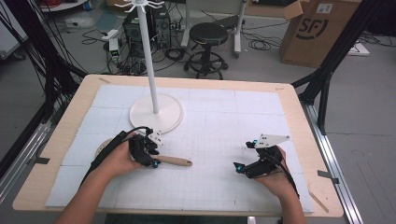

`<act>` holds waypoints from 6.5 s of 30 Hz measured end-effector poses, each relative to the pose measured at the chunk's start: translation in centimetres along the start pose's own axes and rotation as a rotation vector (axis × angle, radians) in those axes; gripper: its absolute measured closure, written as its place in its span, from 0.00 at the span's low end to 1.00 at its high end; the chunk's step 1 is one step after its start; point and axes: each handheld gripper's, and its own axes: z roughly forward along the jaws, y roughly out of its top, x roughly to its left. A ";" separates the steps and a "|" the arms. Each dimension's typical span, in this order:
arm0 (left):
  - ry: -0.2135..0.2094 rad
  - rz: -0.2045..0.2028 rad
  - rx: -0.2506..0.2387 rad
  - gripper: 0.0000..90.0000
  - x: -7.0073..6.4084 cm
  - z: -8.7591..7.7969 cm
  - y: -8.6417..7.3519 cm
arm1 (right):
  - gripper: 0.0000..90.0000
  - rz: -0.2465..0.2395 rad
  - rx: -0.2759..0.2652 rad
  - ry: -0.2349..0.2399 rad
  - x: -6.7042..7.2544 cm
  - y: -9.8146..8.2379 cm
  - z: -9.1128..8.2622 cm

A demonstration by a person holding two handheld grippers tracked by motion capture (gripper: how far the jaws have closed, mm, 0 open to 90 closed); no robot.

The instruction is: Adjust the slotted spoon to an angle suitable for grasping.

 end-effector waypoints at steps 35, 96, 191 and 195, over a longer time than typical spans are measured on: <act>0.020 0.113 -0.069 0.84 -1.3 -4.3 2.2 | 0.03 -0.004 0.009 0.004 0.2 0.1 0.3; -0.056 0.151 -0.613 0.84 -3.2 -16.0 6.0 | 0.03 -0.087 -0.190 0.069 1.8 8.5 -2.7; -0.160 0.176 -0.640 0.79 -3.3 -14.5 7.8 | 0.76 -0.320 -0.435 0.491 8.3 21.9 -0.5; -0.132 0.141 -0.636 0.60 -3.2 -14.4 7.2 | 0.76 -0.296 -0.461 0.445 7.9 21.9 -1.0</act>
